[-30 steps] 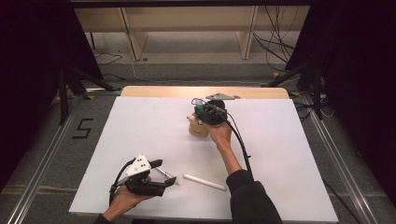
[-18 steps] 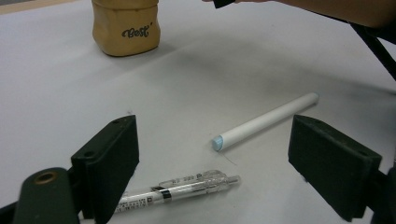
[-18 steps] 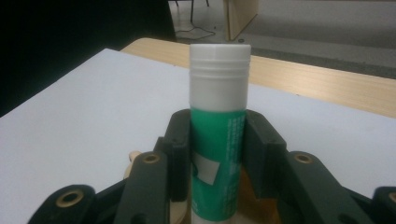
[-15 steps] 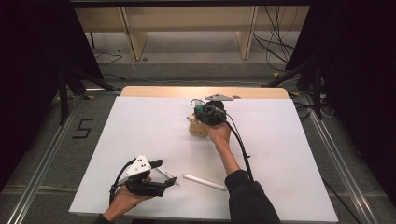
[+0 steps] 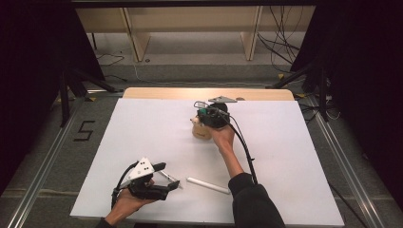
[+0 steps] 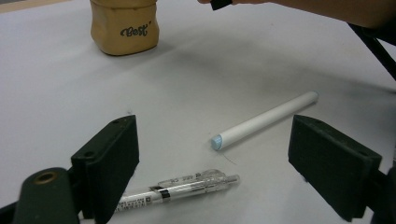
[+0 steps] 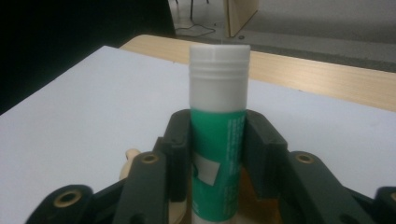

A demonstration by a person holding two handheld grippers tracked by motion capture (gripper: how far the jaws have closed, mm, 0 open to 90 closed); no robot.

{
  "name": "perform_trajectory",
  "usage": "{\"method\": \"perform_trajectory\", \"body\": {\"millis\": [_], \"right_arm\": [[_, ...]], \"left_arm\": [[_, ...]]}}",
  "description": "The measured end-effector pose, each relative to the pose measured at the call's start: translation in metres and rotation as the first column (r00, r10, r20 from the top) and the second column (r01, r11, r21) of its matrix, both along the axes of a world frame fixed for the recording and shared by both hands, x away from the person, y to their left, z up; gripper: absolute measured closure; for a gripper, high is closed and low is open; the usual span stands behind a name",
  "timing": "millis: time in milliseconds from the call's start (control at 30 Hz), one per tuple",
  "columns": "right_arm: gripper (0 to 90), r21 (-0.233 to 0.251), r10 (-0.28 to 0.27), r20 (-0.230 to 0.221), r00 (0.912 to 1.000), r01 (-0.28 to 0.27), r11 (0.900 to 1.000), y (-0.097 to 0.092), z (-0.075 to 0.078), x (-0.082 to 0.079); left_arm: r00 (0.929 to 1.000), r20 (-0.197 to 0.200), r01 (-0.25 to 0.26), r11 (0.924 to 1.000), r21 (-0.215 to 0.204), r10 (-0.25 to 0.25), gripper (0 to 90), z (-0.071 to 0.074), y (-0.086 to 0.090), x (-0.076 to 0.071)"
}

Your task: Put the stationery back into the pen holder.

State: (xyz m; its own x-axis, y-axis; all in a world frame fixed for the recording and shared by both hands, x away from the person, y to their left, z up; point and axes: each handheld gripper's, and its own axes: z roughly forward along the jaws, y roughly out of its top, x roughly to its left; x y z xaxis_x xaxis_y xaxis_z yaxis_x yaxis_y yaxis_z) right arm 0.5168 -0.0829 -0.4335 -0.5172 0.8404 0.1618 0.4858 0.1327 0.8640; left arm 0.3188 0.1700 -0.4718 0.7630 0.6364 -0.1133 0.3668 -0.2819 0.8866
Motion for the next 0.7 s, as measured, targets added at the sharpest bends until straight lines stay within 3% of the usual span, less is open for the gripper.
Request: {"method": "perform_trajectory", "body": {"millis": [200, 500, 700], "right_arm": [[50.7, 0.074, 0.004, 0.006, 1.0000, -0.005, 0.9973, -0.007, 0.010, -0.001], [41.9, 0.066, 0.019, 0.025, 0.9995, -0.021, 0.9976, -0.017, 0.024, -0.010], [35.7, 0.043, 0.073, 0.033, 0.9968, -0.074, 0.9963, -0.023, 0.036, -0.026]], "left_arm": [[1.0000, -0.002, 0.001, 1.0000, 0.001, -0.001, 15.8, 0.000, 0.000, 0.000], [1.0000, -0.003, 0.000, 1.0000, 0.003, 0.000, 15.9, 0.000, 0.000, 0.000], [1.0000, -0.001, -0.001, 1.0000, 0.002, 0.001, 15.8, 0.000, 0.000, 0.000]]}}
